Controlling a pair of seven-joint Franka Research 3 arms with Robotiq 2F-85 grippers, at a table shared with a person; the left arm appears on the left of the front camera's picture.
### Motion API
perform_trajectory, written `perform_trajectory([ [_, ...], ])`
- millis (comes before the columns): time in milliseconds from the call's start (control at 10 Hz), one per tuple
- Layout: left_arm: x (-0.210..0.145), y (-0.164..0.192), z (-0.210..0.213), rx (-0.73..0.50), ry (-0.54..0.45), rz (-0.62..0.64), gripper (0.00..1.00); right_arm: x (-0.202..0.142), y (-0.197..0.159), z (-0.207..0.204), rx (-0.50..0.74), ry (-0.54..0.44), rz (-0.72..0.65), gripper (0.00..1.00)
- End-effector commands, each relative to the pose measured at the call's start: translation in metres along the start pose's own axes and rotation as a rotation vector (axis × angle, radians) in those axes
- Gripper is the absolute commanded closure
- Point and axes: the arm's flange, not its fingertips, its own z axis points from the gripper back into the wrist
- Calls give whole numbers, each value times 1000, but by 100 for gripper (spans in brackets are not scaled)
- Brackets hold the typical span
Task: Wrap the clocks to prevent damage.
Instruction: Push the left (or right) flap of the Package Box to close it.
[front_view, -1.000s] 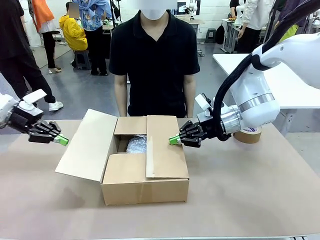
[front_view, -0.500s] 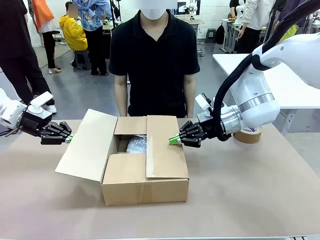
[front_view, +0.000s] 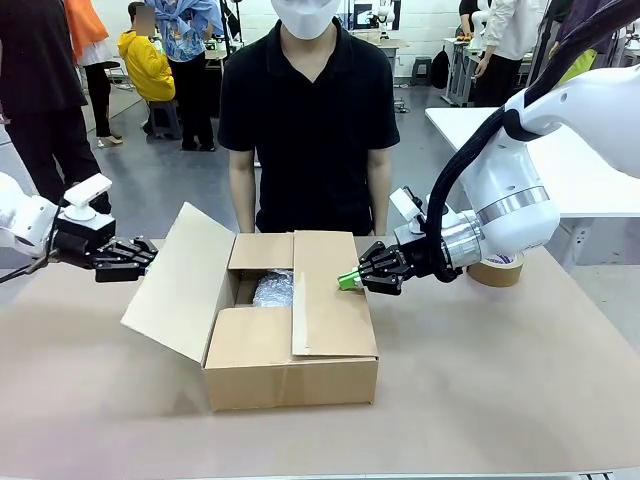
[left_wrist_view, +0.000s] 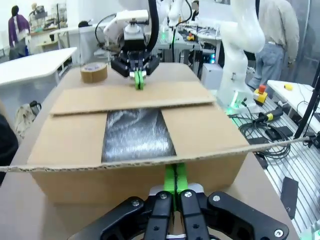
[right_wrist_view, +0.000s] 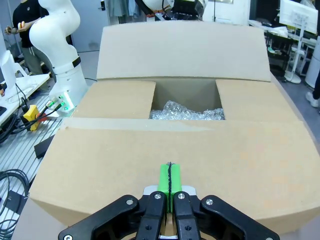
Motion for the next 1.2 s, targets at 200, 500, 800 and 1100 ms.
perform_trajectory([
  [200, 20, 2, -42, -2, 4, -30, 100, -3, 0, -2, -13, 0, -9, 99],
  [500, 28, 9, -70, 4, 25, -52, 100, -3, 0, -2, -13, 0, -9, 99],
  [800, 26, 24, -90, 36, 79, -72, 100, -3, 0, -2, -13, 0, -9, 99],
  [1100, 5, 41, -99, 62, 134, -53, 100, -3, 0, -2, -13, 0, -9, 99],
])
